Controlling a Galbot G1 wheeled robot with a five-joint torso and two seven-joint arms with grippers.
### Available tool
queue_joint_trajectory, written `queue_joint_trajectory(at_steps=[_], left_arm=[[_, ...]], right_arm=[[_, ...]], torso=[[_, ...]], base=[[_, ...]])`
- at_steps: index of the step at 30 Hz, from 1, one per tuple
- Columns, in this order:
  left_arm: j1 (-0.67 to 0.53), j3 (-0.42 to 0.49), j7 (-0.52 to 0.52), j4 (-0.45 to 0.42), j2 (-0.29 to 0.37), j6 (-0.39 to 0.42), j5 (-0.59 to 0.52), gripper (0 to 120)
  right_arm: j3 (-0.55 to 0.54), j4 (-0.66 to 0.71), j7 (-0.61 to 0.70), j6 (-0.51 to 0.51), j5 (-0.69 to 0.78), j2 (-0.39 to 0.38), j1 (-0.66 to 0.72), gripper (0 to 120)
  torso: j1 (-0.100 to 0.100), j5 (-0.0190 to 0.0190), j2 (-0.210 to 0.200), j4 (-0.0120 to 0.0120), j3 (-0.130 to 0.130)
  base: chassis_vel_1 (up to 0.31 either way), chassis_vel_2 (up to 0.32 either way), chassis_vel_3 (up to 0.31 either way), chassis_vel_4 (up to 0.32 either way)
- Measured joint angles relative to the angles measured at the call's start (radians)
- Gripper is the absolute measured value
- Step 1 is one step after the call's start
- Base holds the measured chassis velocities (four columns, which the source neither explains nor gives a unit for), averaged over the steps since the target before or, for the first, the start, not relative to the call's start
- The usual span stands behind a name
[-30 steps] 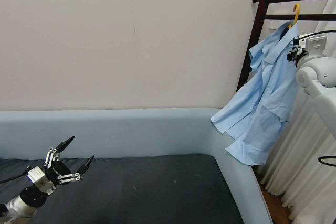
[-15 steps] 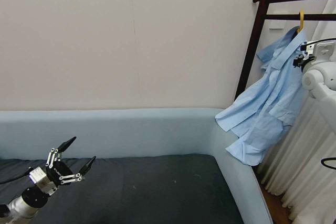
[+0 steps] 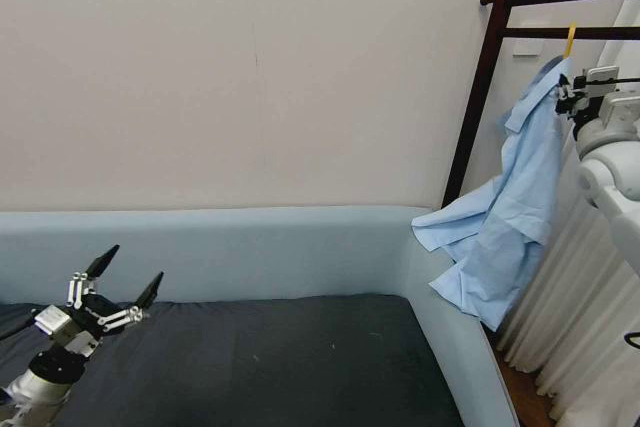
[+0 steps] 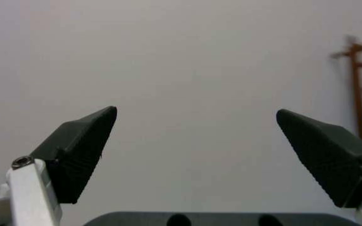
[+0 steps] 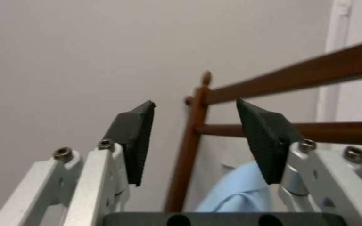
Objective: Pick up the clothes from the sofa and hang them on the clothes hanger.
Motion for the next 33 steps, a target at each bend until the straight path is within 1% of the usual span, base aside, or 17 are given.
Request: queue_joint_trajectory(at_steps=[1, 3, 4, 5, 6, 8, 9, 10, 13, 15, 16, 17, 20, 21, 23, 25, 33], left_arm=[[0.0, 0.0, 0.0, 0.0, 0.0, 0.0, 0.0, 100], [0.02, 0.008, -0.167, -0.087, -0.061, 0.072, -0.013, 100], [0.043, 0.013, -0.255, -0.151, -0.11, 0.124, 0.003, 100], [0.043, 0.013, -0.255, -0.151, -0.11, 0.124, 0.003, 100], [0.066, 0.025, -0.319, -0.201, -0.156, 0.143, 0.039, 100], [0.111, 0.052, -0.362, -0.262, -0.232, 0.143, 0.136, 100], [0.13, 0.065, -0.36, -0.273, -0.262, 0.137, 0.187, 100], [0.13, 0.065, -0.36, -0.273, -0.262, 0.137, 0.187, 100], [0.195, 0.116, -0.329, -0.265, -0.352, 0.074, 0.329, 100], [0.228, 0.146, -0.316, -0.24, -0.407, 0.03, 0.41, 100], [0.228, 0.146, -0.316, -0.24, -0.407, 0.03, 0.41, 100], [0.239, 0.158, -0.31, -0.227, -0.43, 0.012, 0.442, 100], [0.261, 0.189, -0.298, -0.191, -0.494, -0.04, 0.527, 100], [0.261, 0.189, -0.298, -0.191, -0.494, -0.04, 0.527, 100], [0.271, 0.206, -0.297, -0.177, -0.522, -0.053, 0.565, 100], [0.278, 0.214, -0.295, -0.171, -0.535, -0.054, 0.578, 100], [0.277, 0.214, -0.292, -0.169, -0.533, -0.055, 0.575, 100]], right_arm=[[0.0, 0.0, 0.0, 0.0, 0.0, 0.0, 0.0, 55], [0.057, 0.098, -0.016, 0.032, 0.018, 0.006, -0.145, 66], [0.078, 0.149, -0.034, 0.053, 0.032, 0.024, -0.234, 70], [0.078, 0.149, -0.034, 0.053, 0.032, 0.024, -0.234, 70], [0.092, 0.197, -0.045, 0.086, 0.039, 0.049, -0.319, 76], [0.125, 0.286, -0.072, 0.113, 0.03, 0.105, -0.477, 84], [0.137, 0.318, -0.081, 0.117, 0.016, 0.133, -0.544, 89], [0.137, 0.318, -0.081, 0.117, 0.016, 0.133, -0.544, 89], [0.163, 0.394, -0.106, 0.142, -0.072, 0.263, -0.765, 99], [0.17, 0.411, -0.122, 0.158, -0.145, 0.345, -0.876, 100], [0.17, 0.411, -0.122, 0.158, -0.145, 0.345, -0.876, 100], [0.167, 0.412, -0.132, 0.172, -0.183, 0.386, -0.927, 100], [0.159, 0.402, -0.141, 0.213, -0.28, 0.489, -1.045, 100], [0.159, 0.402, -0.141, 0.213, -0.28, 0.489, -1.045, 100], [0.159, 0.393, -0.14, 0.233, -0.337, 0.538, -1.091, 100], [0.164, 0.387, -0.132, 0.237, -0.376, 0.558, -1.106, 100], [0.164, 0.383, -0.127, 0.237, -0.381, 0.556, -1.101, 100]], torso=[[0.0, 0.0, 0.0, 0.0, 0.0], [0.0, 0.0002, 0.0, -0.0001, 0.0], [0.0, 0.0013, 0.0, -0.0006, 0.0], [0.0, 0.0013, 0.0, -0.0006, 0.0], [0.0, 0.0014, 0.0, -0.0002, 0.0], [0.0, 0.0007, 0.0, 0.0004, 0.0], [0.0, 0.0007, 0.0, 0.0007, 0.0], [0.0, 0.0007, 0.0, 0.0007, 0.0], [0.0, 0.0012, 0.0, -0.0003, 0.0], [0.0, 0.0, 0.0, 0.0001, 0.0], [0.0, 0.0, 0.0, 0.0001, 0.0], [0.0, 0.0012, 0.0, -0.0001, 0.0], [0.0, 0.0006, 0.0, -0.0001, 0.0], [0.0, 0.0006, 0.0, -0.0001, 0.0], [0.0, 0.0008, 0.0, -0.0001, 0.0], [0.0, 0.0006, 0.0, 0.0, 0.0], [0.0, 0.0007, 0.0, 0.0001, 0.0]], base=[[0.0, 0.0, 0.0, 0.0], [0.0, 0.0, 0.0, 0.0], [0.0, 0.0, 0.0, 0.0], [0.0, 0.0, 0.0, 0.0], [0.0, 0.0, 0.0, 0.0], [0.0, 0.0, 0.0, 0.0], [0.0, 0.0, 0.0, 0.0], [0.0, 0.0, 0.0, 0.0], [0.0, 0.0, 0.0, 0.0], [0.0, 0.0, 0.0, 0.0], [0.0, 0.0, 0.0, 0.0], [0.0, 0.0, 0.0, 0.0], [0.0, 0.0, 0.0, 0.0], [0.0, 0.0, 0.0, 0.0], [0.0, 0.0, 0.0, 0.0], [0.0, 0.0, 0.0, 0.0], [0.0, 0.0, 0.0, 0.0]])
